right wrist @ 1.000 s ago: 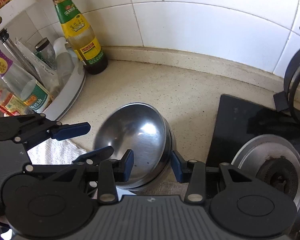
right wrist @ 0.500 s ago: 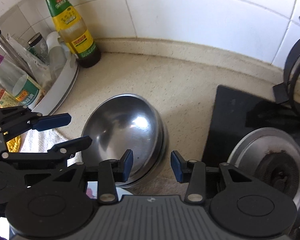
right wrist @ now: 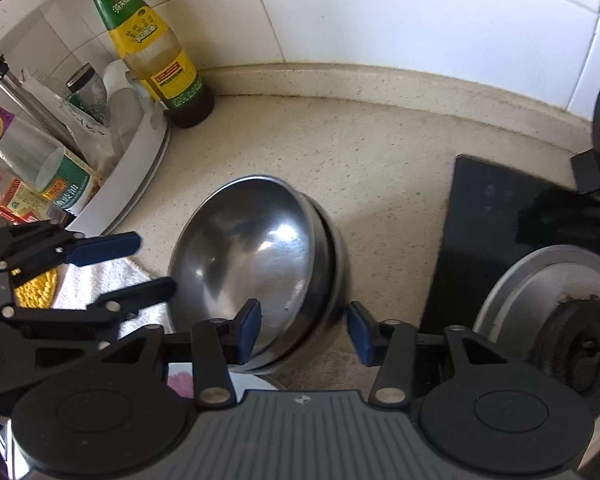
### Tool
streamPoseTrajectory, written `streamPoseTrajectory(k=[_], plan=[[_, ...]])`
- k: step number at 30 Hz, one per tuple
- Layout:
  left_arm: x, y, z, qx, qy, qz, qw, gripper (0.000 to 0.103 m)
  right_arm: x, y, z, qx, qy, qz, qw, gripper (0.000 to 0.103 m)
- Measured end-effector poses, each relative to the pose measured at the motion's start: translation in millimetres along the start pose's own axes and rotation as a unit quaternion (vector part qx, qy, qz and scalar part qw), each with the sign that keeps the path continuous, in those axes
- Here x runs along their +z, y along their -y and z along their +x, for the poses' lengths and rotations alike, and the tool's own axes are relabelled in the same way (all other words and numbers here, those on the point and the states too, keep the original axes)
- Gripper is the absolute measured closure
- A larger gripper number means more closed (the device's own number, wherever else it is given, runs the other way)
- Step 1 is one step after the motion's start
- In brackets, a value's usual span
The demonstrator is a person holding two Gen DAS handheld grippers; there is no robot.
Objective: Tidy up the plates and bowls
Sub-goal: 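Grasp the rim of the stacked steel bowls with the left gripper, then lift the bowl stack with the left gripper while the right gripper clamps its opposite rim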
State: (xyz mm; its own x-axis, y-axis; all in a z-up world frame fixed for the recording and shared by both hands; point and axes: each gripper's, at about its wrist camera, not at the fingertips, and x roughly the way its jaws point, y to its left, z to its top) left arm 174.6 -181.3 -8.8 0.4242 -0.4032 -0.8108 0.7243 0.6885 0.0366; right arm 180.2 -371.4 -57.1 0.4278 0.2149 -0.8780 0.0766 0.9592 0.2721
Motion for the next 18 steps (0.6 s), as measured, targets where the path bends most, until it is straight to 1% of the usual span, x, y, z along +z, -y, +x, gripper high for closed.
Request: streamPoseTrajectory(k=[4, 5, 6, 10, 13, 18], plan=[[-6, 1, 12, -0.024, -0.013, -0.006, 0.9996, 0.047, -3, 8, 17, 0.021, -0.028, 0.015, 0.999, 0.05], [-7, 3, 17, -0.027, -0.018, -0.004, 0.9995, 0.047, -5, 9, 24, 0.027, -0.037, 0.021, 0.999, 0.047], [-8, 5, 22, -0.029, -0.024, -0.002, 0.9993, 0.047, -6, 11, 28, 0.034, -0.036, 0.027, 0.998, 0.046], [-7, 8, 36, -0.038, -0.032, -0.004, 0.9988, 0.046, -2, 14, 35, 0.051, -0.031, 0.035, 0.998, 0.046], [0, 6, 43, -0.036, -0.035, -0.004, 0.9987, 0.046, 5, 17, 41, 0.055, -0.033, 0.04, 0.997, 0.046], [14, -1, 54, -0.034, -0.034, -0.016, 0.9987, 0.046, 21, 23, 47, 0.053, -0.02, 0.047, 0.997, 0.046]])
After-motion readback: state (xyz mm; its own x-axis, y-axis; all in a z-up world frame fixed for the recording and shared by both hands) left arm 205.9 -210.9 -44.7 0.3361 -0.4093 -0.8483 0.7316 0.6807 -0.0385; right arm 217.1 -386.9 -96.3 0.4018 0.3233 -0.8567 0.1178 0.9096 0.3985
